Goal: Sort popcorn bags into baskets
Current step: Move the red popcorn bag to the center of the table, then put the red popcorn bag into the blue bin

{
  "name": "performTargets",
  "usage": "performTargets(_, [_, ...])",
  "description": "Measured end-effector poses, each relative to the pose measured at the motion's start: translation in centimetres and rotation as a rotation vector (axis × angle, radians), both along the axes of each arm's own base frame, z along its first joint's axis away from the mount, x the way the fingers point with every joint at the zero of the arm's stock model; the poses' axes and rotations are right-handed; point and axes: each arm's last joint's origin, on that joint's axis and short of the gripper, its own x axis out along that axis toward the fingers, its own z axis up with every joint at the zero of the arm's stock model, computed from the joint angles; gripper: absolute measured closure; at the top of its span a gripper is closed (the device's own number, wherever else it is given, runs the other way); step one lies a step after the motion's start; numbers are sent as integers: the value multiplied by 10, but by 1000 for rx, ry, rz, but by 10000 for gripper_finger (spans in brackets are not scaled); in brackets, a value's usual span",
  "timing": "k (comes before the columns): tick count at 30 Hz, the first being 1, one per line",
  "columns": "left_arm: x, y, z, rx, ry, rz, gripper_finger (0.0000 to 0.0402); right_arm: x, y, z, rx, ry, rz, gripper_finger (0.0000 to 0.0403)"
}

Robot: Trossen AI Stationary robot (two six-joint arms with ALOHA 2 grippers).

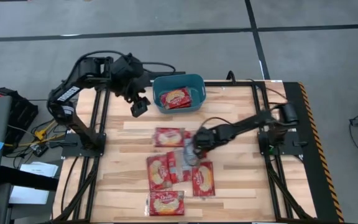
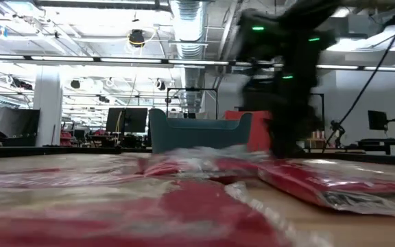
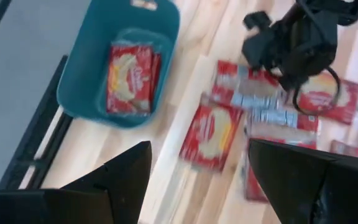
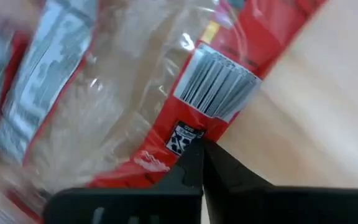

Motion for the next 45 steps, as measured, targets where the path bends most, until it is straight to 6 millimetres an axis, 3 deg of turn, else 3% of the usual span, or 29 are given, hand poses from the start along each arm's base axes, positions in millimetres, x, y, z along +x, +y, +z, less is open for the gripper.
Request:
performTargets(4, [-1,-8,-17,4,43,53,148,44,-12,5,-80,-74,233,362])
performTargets(9, [-7,-16,-60,-45,83,118,148,60,-30,26,-144,-50,367,366])
performTargets(17, [-31,-15,-170,-107,191,202,141,35,-42,89,-193,-127,401,370])
performTargets(21, [-38,-9,-230,-144,289,206,118,20,-41,112,-202,-140,413,336])
performTargets(26, [-43,2,-284,-143,381,215,88,9,-40,126,-205,-153,411,275])
performTargets(32, [-46,11,-317,-122,412,108,84,5,-40,127,-200,-130,412,211])
performTargets(38, [-48,12,-338,-162,432,18,92,3,-36,126,-198,-102,417,194])
performTargets(41, [-50,11,-350,-196,487,27,126,1,-35,125,-197,-85,401,203])
performTargets(45, [-48,11,-357,-240,508,36,202,2,-33,125,-201,-85,398,222])
